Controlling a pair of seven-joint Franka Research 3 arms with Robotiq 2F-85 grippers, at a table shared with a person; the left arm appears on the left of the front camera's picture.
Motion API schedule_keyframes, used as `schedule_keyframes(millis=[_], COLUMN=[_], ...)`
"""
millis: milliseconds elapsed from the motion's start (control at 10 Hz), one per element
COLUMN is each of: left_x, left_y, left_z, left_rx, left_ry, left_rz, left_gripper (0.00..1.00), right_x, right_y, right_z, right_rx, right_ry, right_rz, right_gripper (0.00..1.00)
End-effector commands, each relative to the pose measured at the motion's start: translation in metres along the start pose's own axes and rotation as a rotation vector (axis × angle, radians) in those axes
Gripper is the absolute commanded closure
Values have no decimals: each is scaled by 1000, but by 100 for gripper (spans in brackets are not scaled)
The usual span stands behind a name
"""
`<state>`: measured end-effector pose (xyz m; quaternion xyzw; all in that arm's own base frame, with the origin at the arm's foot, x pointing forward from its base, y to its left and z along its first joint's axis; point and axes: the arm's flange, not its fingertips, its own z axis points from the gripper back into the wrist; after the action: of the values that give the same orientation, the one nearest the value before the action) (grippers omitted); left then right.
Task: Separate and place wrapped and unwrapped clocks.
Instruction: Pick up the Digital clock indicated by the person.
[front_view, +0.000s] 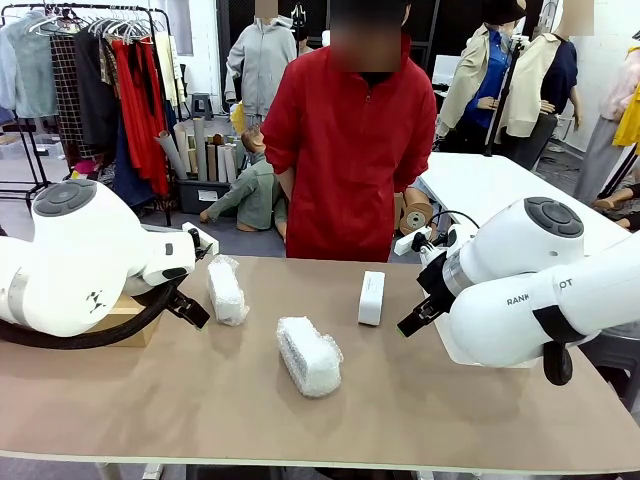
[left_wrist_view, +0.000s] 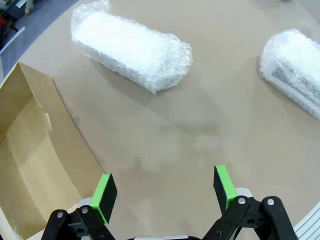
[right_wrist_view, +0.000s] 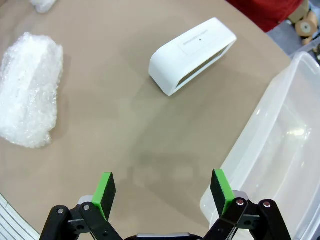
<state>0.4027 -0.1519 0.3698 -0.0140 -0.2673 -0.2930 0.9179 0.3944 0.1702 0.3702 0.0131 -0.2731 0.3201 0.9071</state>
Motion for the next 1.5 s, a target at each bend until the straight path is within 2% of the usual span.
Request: schedule_keyframes(millis=[0, 400, 500, 900, 1100, 1200, 1300, 1400], left_x=[4, 15, 18, 18, 11, 13, 18, 18], left_y=[0, 3, 4, 22, 32, 31, 24, 24], left_z=[9, 39, 48, 70, 83, 86, 83, 83], left_rx=[-44, -163, -230, -365, -382, -348, -347, -347], left_ry=[36, 74, 58, -15, -53, -51, -24, -24], left_rz=[-28, -59, -96, -202, -251, -213, -229, -229], left_gripper=[0, 0, 0, 0, 0, 0, 0, 0], right_x=[4, 18, 22, 32, 32, 33, 31, 34], right_y=[6, 13, 11, -11, -21, -22, -22, -17], right_z=[4, 21, 27, 60, 69, 70, 69, 76], right_rx=[33, 127, 168, 314, 357, 324, 308, 312], right_ry=[5, 34, 43, 31, -5, -23, -37, 4], right_rz=[12, 49, 59, 102, 134, 130, 130, 116], right_gripper=[0, 0, 0, 0, 0, 0, 0, 0])
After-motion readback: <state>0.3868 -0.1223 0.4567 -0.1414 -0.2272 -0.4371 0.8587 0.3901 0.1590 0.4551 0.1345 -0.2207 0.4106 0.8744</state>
